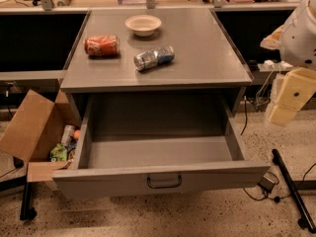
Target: Close top drawer
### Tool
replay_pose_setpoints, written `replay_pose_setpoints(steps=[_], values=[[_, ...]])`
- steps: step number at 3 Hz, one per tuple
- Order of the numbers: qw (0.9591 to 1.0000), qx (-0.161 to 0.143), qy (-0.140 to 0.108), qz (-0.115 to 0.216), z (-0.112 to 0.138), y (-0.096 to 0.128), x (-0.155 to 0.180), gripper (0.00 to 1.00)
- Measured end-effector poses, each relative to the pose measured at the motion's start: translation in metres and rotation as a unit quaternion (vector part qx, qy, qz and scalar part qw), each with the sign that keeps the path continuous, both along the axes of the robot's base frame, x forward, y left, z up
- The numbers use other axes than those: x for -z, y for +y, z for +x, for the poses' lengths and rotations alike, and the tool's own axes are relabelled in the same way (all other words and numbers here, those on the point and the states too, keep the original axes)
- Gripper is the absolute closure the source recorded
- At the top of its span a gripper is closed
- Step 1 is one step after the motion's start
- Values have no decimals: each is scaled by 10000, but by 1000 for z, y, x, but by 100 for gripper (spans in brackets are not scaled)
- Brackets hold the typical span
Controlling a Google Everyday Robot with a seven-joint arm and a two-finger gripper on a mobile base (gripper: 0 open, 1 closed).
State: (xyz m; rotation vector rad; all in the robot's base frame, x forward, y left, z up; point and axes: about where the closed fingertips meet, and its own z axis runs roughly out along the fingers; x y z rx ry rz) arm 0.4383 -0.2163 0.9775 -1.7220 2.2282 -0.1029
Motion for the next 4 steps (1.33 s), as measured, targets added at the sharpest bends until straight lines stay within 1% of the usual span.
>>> replay_pose_setpoints(steps=[1,2,3,4], values=[[10000,0,0,0,0,0,0,0],[9997,-195,126,34,-8,8,21,0],[9975,-595,368,109,-36,32,75,3],[9950,-775,621,130,-57,45,125,26]])
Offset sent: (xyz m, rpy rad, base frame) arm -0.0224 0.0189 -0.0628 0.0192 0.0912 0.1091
